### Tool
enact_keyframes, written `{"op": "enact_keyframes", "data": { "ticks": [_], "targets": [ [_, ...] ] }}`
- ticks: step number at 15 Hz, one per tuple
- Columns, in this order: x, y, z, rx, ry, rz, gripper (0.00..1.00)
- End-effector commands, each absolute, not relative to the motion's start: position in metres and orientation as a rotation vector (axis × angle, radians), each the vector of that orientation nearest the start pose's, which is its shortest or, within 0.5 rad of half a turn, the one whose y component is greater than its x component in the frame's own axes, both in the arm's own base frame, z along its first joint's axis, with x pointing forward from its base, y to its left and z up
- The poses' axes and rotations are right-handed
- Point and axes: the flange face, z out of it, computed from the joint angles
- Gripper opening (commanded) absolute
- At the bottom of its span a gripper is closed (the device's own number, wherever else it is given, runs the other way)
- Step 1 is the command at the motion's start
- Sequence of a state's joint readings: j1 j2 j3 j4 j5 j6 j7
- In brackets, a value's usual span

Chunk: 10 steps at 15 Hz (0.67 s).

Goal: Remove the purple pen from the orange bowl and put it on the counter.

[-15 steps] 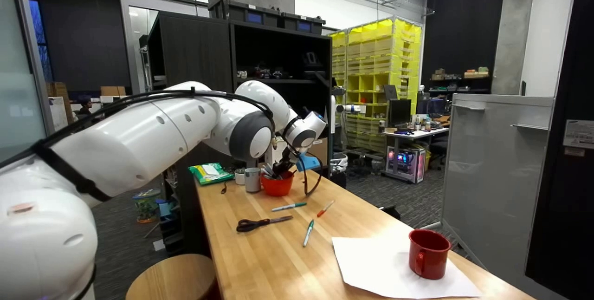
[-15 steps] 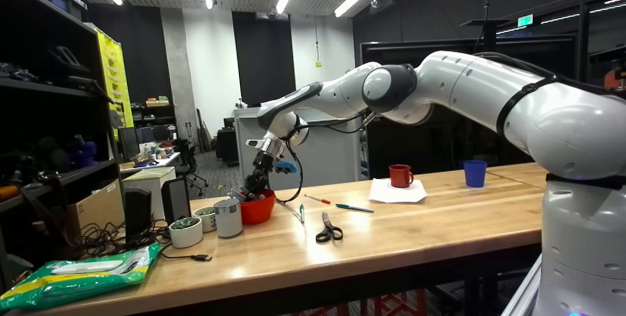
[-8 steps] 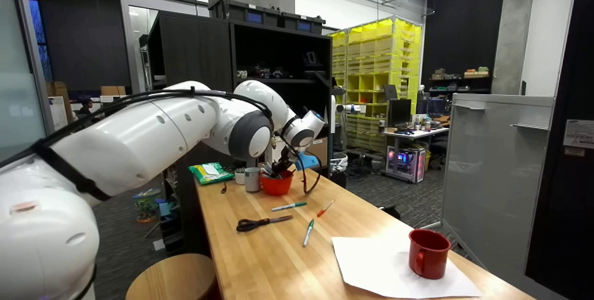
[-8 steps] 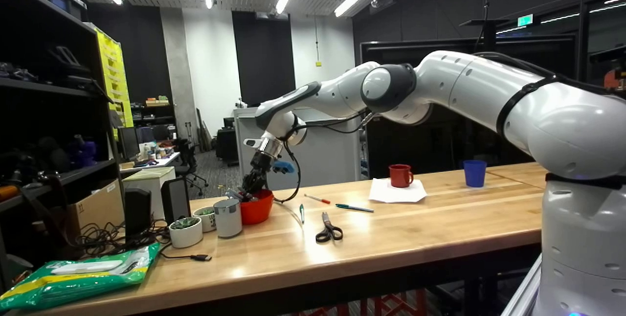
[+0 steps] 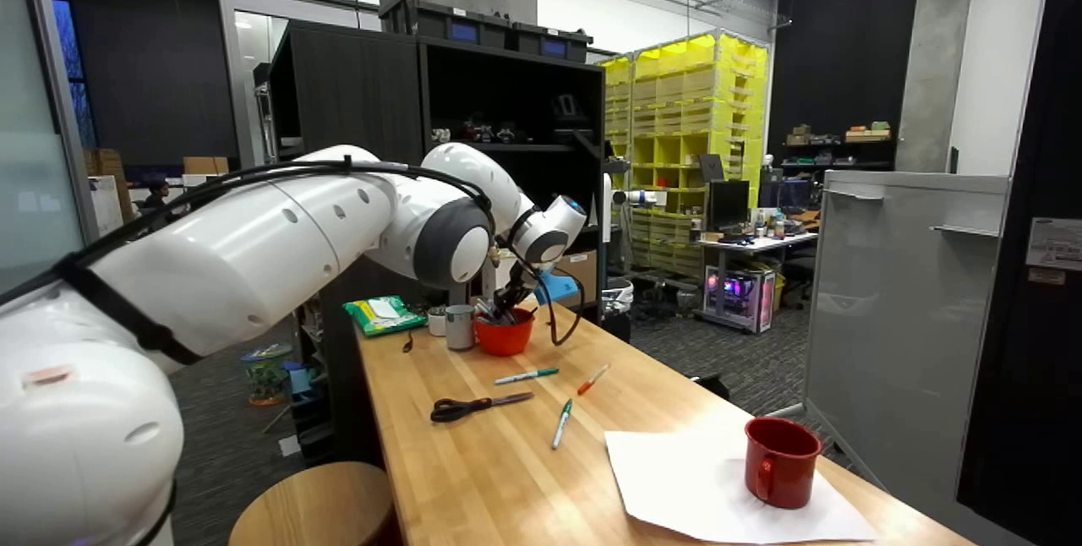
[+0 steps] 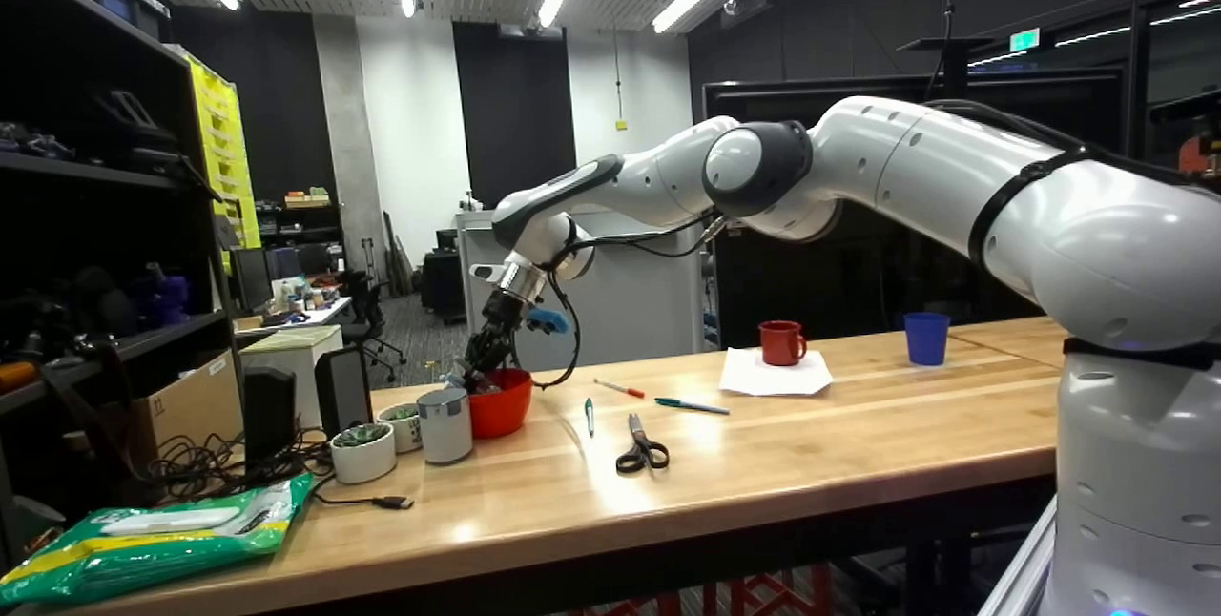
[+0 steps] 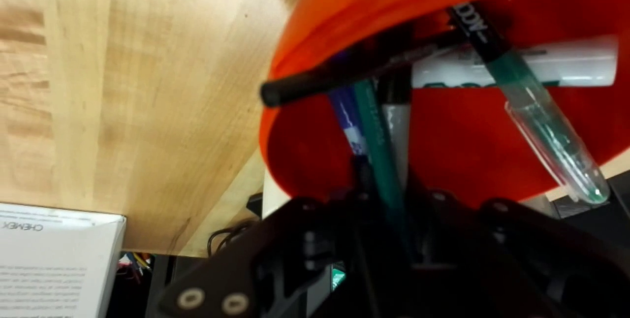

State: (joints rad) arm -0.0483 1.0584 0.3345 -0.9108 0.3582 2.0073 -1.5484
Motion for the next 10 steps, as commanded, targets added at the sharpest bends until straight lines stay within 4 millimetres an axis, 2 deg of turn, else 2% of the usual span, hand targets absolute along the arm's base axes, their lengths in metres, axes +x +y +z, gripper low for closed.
{"op": "enact_keyframes", "data": {
  "ticks": [1,10],
  "targets": [
    [0.786,0.142,0.292,-1.942,-1.807,-0.623,0.04],
    [0.787,0.143,0.317,-1.944,-1.805,-0.663,0.04]
  ]
}}
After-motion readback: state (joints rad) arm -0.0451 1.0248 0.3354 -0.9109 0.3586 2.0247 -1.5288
